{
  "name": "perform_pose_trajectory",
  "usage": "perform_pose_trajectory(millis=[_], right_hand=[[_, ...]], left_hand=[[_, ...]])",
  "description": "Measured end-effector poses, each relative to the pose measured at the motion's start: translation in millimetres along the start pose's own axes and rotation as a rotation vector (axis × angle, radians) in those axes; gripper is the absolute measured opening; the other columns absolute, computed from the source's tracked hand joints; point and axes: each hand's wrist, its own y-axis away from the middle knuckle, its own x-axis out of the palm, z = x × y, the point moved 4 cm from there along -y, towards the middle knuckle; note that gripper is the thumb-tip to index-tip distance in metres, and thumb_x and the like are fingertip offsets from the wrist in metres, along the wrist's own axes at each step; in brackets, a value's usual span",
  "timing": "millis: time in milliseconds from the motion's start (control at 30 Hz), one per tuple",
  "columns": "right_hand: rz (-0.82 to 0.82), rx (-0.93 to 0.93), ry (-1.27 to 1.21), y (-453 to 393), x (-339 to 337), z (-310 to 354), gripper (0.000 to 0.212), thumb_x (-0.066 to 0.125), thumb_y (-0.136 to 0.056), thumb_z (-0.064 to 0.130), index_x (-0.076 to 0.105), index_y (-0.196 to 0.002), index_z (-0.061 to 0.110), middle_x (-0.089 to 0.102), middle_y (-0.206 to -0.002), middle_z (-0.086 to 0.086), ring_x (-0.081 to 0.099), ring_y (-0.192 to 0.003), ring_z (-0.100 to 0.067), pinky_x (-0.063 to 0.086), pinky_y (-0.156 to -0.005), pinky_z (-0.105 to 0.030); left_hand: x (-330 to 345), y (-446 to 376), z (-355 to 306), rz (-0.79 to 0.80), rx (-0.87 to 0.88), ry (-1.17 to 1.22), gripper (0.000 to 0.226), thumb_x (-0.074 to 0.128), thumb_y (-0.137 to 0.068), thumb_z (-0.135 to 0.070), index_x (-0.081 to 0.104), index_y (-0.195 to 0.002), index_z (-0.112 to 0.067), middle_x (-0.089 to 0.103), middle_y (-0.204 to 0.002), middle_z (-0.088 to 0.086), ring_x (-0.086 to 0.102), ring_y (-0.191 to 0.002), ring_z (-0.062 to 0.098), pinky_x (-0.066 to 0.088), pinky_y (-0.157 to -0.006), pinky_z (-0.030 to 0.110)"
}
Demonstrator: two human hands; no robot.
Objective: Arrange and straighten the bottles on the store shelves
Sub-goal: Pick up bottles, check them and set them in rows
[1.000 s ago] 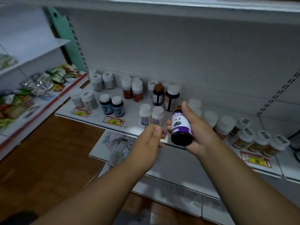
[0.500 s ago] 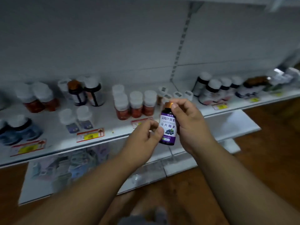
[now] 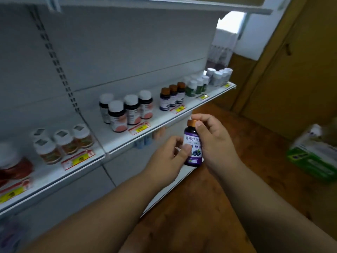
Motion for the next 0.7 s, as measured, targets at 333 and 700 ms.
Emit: perform_pose_trajectory(millis=[333,700], right_hand=[[0.027,-0.066,0.021,-156.8,-62.1,-24.7,0.019,0.048,-0.099,0.017,0.063,-0.107,0.027,0.066,-0.099,0.008,0.066,-0.085,-0.007,0.056,-0.071,-0.029],[0.063,-0.232,0.086,-326.5,-43.9,-4.9,0.011,0.050,-0.099,0.023,0.059,-0.103,0.029,0.066,-0.097,0.010,0.065,-0.087,-0.002,0.054,-0.074,-0.022]], left_hand=[[35.0,-154.3,18.8,-0.036,0.020,-0.078,0.052,0.043,-0.080,-0.078,0.054,-0.109,-0.038,0.066,-0.105,-0.008,0.065,-0.093,0.017,0.052,-0.082,0.053],[-20.8,-281.8,35.0,-0.192,-0.025,-0.156,0.056,0.037,-0.080,-0.074,0.054,-0.108,-0.028,0.062,-0.099,-0.009,0.060,-0.092,0.005,0.050,-0.079,0.036]])
